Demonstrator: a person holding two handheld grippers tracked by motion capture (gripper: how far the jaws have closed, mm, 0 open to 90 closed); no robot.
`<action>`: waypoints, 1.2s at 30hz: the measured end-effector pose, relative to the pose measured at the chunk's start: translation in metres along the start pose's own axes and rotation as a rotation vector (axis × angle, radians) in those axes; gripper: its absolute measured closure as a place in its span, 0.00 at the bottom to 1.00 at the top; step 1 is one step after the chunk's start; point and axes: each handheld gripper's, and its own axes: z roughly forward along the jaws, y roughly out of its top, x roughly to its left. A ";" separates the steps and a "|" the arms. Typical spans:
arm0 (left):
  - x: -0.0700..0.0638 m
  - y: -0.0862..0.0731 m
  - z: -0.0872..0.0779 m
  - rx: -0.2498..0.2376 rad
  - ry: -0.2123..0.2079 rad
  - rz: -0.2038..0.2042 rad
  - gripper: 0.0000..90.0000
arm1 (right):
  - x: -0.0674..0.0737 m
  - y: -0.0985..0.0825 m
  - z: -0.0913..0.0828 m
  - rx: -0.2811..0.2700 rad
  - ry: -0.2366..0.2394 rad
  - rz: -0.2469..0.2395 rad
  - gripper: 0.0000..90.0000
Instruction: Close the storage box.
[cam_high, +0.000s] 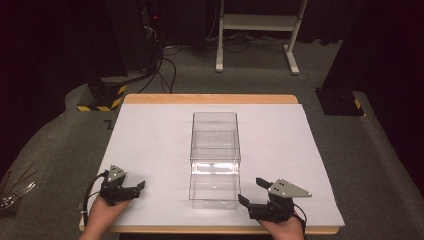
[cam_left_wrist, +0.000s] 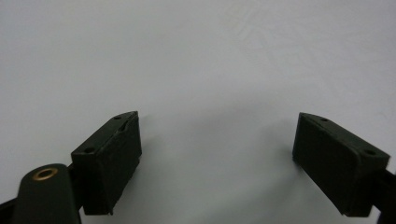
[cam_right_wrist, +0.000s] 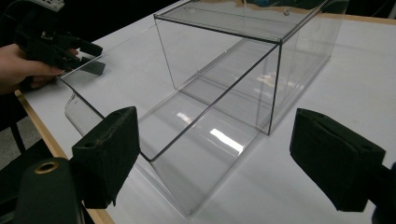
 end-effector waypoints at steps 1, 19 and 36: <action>0.000 0.000 0.000 0.000 0.000 0.000 0.18 | 0.001 -0.001 0.001 0.000 0.006 -0.004 0.18; 0.000 0.000 0.000 0.000 -0.001 -0.001 0.18 | 0.008 -0.008 0.011 0.052 0.017 -0.041 0.21; 0.000 0.000 0.000 0.000 0.001 0.000 0.18 | 0.007 -0.008 0.016 0.042 -0.002 -0.055 0.22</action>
